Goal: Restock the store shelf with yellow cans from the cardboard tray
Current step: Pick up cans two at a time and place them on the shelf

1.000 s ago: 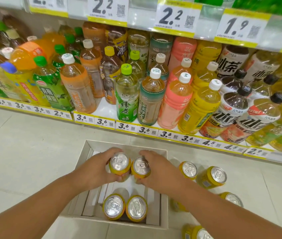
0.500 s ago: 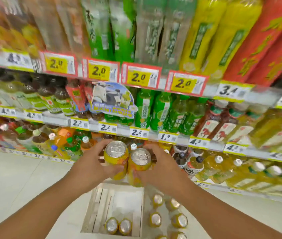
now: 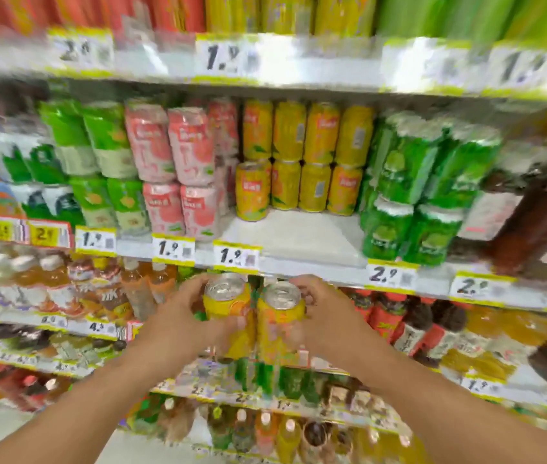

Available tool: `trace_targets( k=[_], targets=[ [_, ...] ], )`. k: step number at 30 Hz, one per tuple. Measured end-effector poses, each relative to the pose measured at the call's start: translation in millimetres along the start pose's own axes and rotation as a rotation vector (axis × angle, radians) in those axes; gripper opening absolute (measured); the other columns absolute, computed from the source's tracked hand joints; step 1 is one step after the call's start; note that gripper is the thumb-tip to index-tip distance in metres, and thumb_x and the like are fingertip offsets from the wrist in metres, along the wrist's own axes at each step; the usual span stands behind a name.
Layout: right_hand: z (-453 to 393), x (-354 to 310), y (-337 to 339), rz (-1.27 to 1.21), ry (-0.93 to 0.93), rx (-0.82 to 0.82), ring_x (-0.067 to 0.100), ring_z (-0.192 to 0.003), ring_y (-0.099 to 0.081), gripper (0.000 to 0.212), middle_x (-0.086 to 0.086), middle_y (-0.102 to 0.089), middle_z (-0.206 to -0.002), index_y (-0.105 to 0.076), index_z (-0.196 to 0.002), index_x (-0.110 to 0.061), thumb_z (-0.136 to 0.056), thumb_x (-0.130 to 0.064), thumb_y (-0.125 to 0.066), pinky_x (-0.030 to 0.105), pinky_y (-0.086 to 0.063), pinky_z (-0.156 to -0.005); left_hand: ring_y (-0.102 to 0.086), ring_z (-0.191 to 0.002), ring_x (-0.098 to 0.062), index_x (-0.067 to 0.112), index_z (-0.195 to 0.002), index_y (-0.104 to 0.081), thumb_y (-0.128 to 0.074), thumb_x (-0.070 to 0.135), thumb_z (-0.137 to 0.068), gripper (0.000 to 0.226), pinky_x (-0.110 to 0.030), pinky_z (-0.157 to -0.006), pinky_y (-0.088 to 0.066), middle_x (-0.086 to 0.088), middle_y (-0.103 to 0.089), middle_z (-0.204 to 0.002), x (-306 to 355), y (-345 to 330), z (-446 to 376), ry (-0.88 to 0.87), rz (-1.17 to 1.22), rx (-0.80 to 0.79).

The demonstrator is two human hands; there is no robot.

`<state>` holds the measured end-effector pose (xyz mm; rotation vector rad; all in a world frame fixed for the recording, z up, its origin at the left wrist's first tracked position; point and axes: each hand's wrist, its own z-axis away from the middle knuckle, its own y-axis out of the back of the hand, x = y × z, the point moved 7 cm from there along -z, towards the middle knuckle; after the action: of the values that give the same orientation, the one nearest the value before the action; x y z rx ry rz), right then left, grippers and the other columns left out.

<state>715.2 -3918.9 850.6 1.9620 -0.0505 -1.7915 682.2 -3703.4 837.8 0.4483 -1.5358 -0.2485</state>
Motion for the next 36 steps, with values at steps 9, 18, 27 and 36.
trace_targets(
  k=[9,18,27,36],
  targets=[
    [-43,-93,85,0.035,0.068,0.137,-0.013,-0.061,-0.060,0.047,-0.013,-0.063,-0.080,-0.063,-0.102,-0.018,-0.066,-0.005,-0.090,0.008,-0.049,-0.057,-0.072,-0.089,-0.013,0.045,-0.103,-0.065,-0.081,0.057,-0.048,0.059,-0.039,-0.078,-0.060,0.012,-0.076,-0.095,136,16,-49,-0.134,0.032,0.059],
    [-107,-85,113,0.014,-0.046,0.356,0.012,-0.085,-0.070,0.048,-0.008,-0.072,-0.093,-0.063,-0.103,-0.027,-0.066,-0.011,-0.090,0.024,-0.057,-0.065,-0.072,-0.088,-0.008,0.046,-0.106,-0.062,-0.084,0.059,-0.047,0.064,-0.042,-0.078,-0.060,0.018,-0.074,-0.096,144,-1,-145,-0.139,0.022,0.115],
    [-145,-53,121,0.011,-0.099,0.434,0.011,-0.096,-0.063,0.052,-0.020,-0.062,-0.094,-0.048,-0.095,-0.047,-0.070,-0.023,-0.088,0.037,-0.057,-0.088,-0.066,-0.089,-0.010,0.041,-0.100,-0.060,-0.085,0.045,-0.067,0.042,-0.033,-0.076,-0.054,0.020,-0.067,-0.091,129,-25,-174,-0.107,-0.091,0.181],
    [-159,-36,117,0.024,-0.100,0.416,0.011,-0.099,-0.067,0.059,-0.012,-0.070,-0.107,-0.059,-0.119,-0.035,-0.067,-0.032,-0.087,0.040,-0.058,-0.088,-0.062,-0.084,-0.013,0.041,-0.096,-0.052,-0.082,0.048,-0.070,0.041,-0.031,-0.071,-0.051,0.024,-0.057,-0.079,119,-36,-185,-0.078,-0.147,0.230]
  ],
)
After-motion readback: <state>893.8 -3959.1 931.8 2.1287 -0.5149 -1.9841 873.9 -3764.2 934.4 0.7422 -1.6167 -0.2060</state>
